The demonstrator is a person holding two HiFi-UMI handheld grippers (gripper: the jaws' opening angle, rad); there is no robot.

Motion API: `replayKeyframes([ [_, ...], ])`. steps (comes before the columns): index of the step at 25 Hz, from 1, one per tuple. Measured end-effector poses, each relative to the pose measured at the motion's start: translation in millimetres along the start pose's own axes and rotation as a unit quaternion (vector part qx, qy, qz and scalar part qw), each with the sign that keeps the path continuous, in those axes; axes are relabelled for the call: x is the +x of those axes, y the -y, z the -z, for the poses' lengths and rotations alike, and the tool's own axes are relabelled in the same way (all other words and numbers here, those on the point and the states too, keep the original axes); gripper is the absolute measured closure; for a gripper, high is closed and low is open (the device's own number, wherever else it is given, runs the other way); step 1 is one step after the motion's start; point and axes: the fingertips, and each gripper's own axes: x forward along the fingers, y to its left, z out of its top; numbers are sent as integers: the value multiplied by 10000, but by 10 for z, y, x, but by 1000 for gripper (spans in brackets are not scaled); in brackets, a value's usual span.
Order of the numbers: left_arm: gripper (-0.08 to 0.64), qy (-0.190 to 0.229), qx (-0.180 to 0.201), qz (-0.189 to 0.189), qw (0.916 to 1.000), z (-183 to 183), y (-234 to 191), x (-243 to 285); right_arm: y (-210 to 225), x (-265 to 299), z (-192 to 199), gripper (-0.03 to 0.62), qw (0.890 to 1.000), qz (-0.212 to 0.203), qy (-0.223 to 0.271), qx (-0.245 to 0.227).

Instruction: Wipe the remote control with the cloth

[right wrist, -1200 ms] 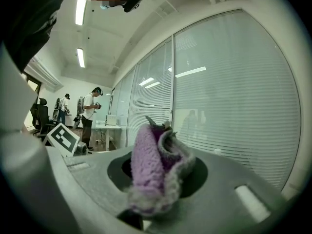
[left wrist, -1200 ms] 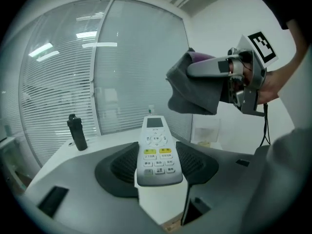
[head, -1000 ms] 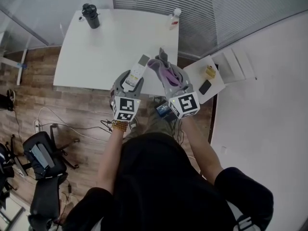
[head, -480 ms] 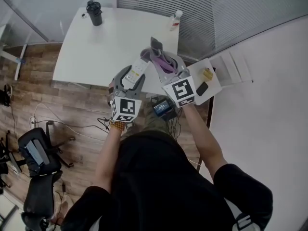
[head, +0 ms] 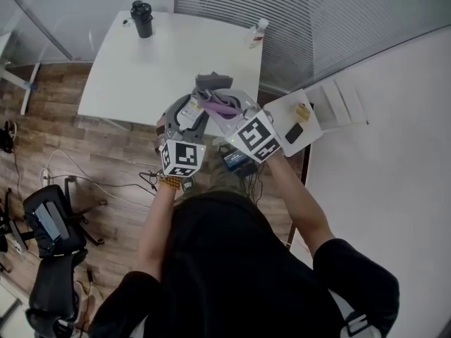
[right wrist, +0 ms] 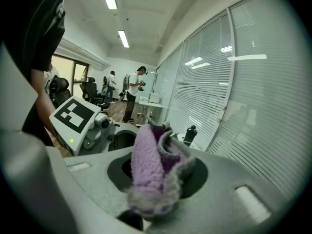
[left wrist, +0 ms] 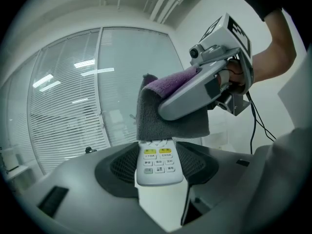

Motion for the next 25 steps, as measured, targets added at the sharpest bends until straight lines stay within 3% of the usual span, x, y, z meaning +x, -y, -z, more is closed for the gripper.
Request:
replayKeyframes([
  [5, 308, 13, 186, -91, 9998, -15, -23, -42, -427, 34, -83, 522, 9951, -884, -278, -346],
  [9, 307, 39, 325, -96, 9994, -17, 9, -91, -713, -9, -102, 522, 9824, -1583, -561, -820],
  [12, 307, 124, 437, -110, 9989, -83, 5, -91, -678, -21, -103, 522, 9790, -1791, -575, -782],
  [17, 307, 209, 441, -117, 9987, -139, 13, -157, -439, -62, -132, 522, 9876, -1386, -550, -490],
  [25, 308, 313, 468, -73, 9984, -258, 83, -147, 366, -240, -88, 522, 9957, 246, -779, -444],
])
